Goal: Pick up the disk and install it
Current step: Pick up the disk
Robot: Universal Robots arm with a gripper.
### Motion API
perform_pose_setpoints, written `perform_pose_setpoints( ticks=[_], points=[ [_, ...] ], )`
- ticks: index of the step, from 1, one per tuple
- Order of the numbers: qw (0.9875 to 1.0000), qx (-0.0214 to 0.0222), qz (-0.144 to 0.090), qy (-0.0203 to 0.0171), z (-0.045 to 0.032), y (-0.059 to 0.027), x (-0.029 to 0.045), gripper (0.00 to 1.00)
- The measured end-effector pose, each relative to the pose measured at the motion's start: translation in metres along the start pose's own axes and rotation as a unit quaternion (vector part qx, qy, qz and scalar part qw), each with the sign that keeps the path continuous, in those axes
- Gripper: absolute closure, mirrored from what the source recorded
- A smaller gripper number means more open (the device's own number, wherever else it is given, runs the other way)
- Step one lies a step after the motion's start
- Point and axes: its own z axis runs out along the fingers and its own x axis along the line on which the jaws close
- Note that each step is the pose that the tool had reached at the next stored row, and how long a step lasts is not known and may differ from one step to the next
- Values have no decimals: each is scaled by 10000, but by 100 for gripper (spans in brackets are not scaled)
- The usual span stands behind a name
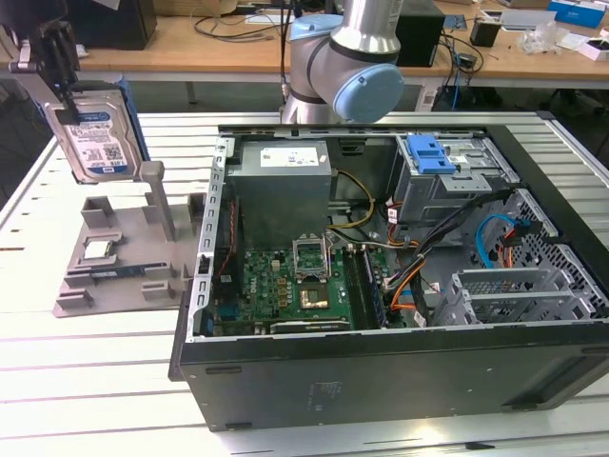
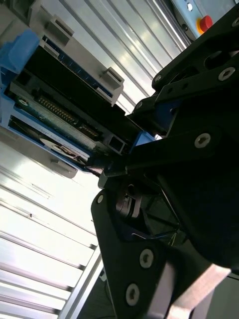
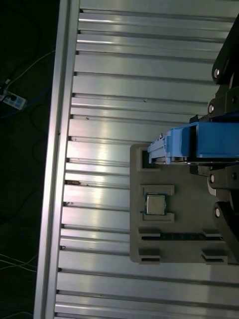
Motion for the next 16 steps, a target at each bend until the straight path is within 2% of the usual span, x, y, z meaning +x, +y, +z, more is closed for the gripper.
perform_pose_setpoints(
  ticks=[8, 14, 16],
  points=[
    [10000, -1, 0, -10, -45, 2, -1, 63],
    [10000, 3, -2, -53, -75, 3, -1, 63],
    [10000, 3, -2, -58, -139, 5, -2, 63]
  ],
)
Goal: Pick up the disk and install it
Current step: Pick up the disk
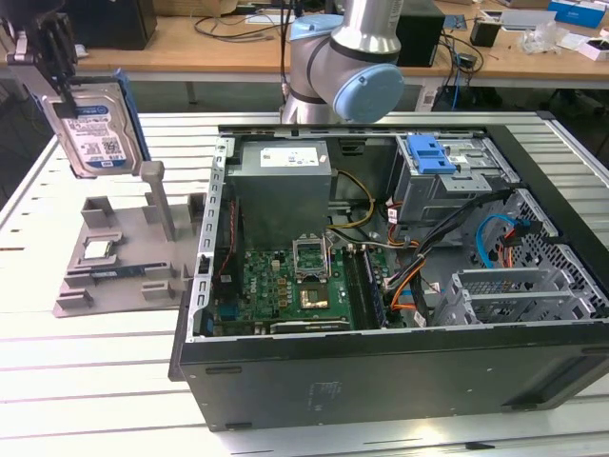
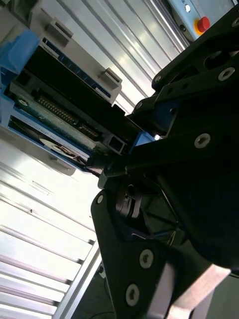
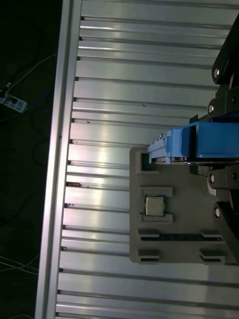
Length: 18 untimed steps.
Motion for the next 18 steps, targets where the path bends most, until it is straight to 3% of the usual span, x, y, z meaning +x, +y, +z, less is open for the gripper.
perform_pose_setpoints(
  ticks=[4, 18],
  points=[
    [10000, 0, 0, -4, -151, 6, -3, 63],
    [10000, 0, -2, -7, -338, 11, -7, 63]
  ],
)
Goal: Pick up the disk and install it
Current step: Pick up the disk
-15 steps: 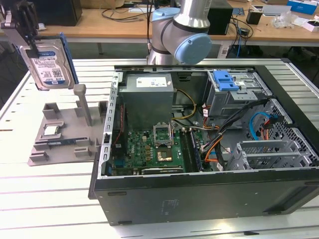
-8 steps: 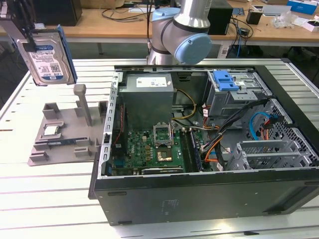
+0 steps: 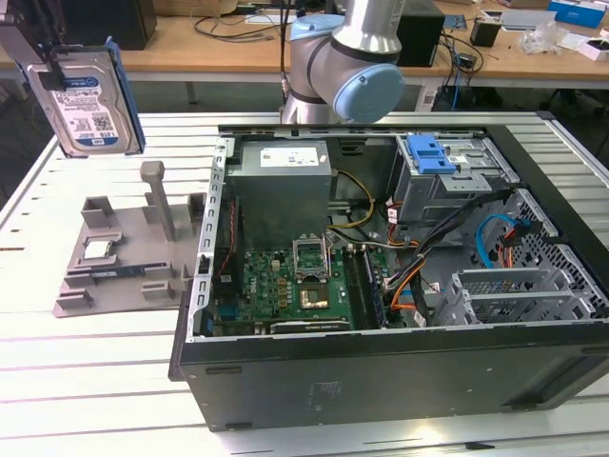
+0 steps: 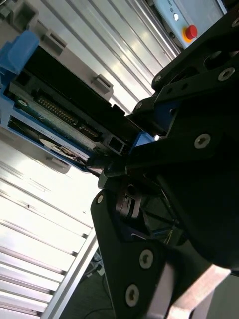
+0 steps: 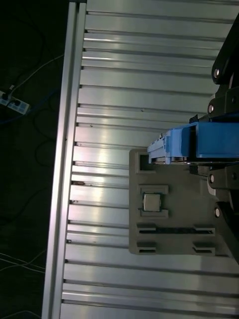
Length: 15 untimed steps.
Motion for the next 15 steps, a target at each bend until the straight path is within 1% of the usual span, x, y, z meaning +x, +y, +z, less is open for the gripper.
perform_pose_setpoints(
  ticks=[5, 8, 9, 13, 15],
  points=[
    [10000, 1, 1, 0, -51, 3, -3, 63],
    [10000, 0, 1, 0, -67, 3, -3, 63],
    [10000, 0, 1, 0, -97, 4, -6, 63],
    [10000, 1, 1, 0, -165, 6, -9, 63],
    [10000, 0, 1, 0, -214, 8, -10, 63]
  ],
)
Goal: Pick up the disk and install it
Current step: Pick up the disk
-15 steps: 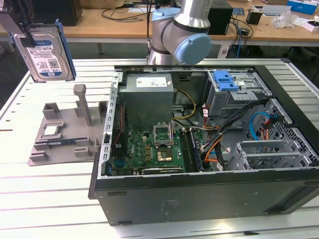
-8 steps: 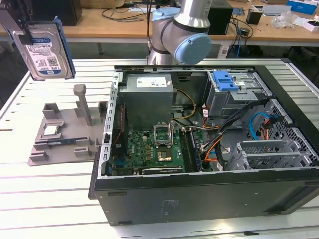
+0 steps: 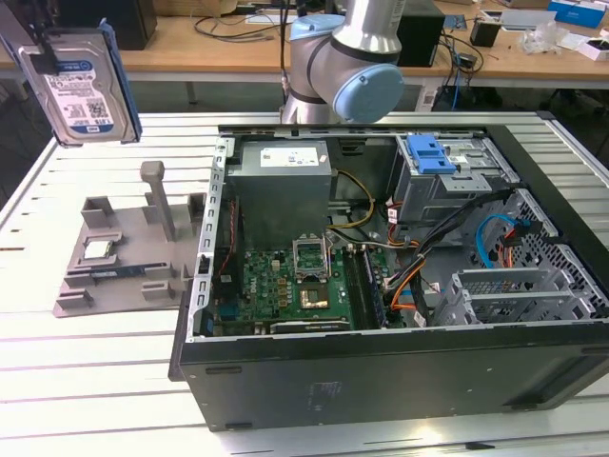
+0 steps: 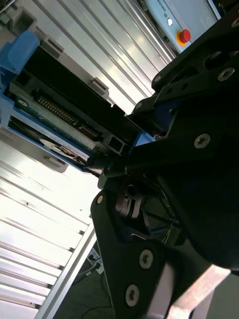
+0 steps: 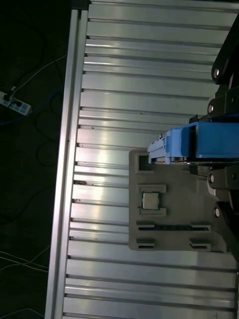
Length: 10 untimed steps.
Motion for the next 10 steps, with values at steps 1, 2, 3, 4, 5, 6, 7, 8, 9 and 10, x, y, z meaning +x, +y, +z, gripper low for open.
perform_pose_setpoints(
  ticks=[1, 2, 3, 4, 5, 6, 7, 8, 9, 10],
  points=[
    [10000, 0, 0, 0, -27, 1, -1, 63],
    [10000, 0, 0, 0, -54, 2, -1, 63],
    [10000, 1, 0, 0, -89, 4, -2, 63],
    [10000, 0, 0, 0, -115, 5, -2, 63],
    [10000, 1, 0, 0, -121, 5, -3, 63],
    [10000, 1, 0, -3, -135, 5, -3, 63],
    [10000, 1, 1, -9, -154, 7, -4, 63],
    [10000, 1, 1, -10, -170, 7, -4, 63],
    [10000, 2, 0, -13, -186, 7, -4, 63],
    [10000, 2, 0, -13, -207, 8, -4, 63]
  ],
)
